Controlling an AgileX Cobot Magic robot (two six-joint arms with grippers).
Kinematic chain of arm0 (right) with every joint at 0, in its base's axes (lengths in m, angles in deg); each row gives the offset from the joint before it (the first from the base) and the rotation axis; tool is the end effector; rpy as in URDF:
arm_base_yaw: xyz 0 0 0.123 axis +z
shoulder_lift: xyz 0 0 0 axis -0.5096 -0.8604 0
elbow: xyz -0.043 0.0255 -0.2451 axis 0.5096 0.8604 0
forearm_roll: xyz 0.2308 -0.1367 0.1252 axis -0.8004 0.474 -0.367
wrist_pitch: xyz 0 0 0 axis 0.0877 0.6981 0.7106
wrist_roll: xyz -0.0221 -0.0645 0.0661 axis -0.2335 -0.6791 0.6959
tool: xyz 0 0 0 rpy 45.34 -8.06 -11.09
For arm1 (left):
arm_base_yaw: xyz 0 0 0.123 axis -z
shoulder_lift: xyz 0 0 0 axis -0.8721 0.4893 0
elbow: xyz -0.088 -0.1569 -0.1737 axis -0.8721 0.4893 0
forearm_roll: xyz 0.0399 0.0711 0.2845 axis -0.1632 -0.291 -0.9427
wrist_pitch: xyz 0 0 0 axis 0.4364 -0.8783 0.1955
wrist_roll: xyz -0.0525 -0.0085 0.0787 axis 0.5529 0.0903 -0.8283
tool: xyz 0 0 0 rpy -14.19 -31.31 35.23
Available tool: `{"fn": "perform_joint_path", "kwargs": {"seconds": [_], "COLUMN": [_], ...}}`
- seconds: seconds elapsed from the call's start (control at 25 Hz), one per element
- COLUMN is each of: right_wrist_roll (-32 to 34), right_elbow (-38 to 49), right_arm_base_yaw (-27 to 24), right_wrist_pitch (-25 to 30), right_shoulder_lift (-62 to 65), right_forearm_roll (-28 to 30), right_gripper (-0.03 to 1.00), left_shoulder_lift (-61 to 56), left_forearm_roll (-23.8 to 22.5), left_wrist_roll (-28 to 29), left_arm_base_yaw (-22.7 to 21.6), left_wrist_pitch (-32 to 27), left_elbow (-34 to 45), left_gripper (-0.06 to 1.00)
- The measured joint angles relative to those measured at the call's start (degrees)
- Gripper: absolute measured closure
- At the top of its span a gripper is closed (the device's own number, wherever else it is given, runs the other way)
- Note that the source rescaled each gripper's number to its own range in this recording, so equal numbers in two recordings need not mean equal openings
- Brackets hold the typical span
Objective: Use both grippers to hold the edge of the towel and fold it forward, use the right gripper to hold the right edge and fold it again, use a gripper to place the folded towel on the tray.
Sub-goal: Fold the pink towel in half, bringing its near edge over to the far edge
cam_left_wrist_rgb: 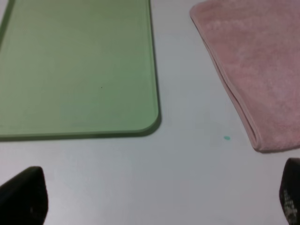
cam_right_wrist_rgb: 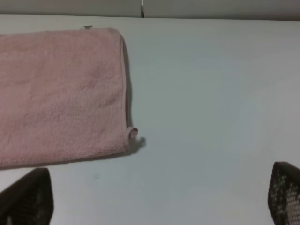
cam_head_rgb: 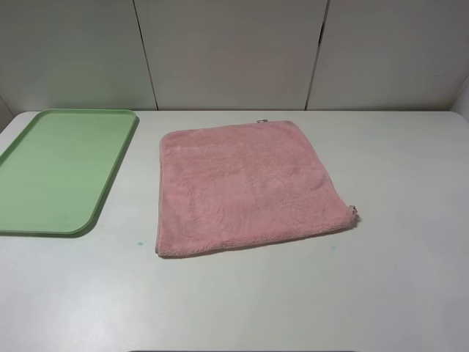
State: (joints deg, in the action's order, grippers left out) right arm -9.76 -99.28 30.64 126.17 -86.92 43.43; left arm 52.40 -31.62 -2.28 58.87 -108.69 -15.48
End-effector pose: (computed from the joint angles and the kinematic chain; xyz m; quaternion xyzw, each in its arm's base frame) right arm 0.0734 0.0091 0.2993 -0.0514 0.8417 0.0239 0.5369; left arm 0.0735 -0.0037 0.2954 0.0159 0.8507 -0.0112 0.5254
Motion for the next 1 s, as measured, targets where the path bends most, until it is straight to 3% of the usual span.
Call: {"fn": "perform_joint_path", "kwargs": {"seconds": [1.0], "right_wrist_roll": [0.00], "right_elbow": [0.00], "right_arm_base_yaw": [0.00], "right_wrist_pitch": [0.00], "right_shoulder_lift": [0.00], "right_forearm_roll": [0.00], "right_gripper": [-0.03], "left_shoulder_lift": [0.00], "left_forearm_roll": [0.00], "left_wrist_roll": [0.00], "left_arm_base_yaw": [0.00], "left_wrist_pitch": [0.00], "left_elbow": [0.00], "left_gripper": [-0.06]}}
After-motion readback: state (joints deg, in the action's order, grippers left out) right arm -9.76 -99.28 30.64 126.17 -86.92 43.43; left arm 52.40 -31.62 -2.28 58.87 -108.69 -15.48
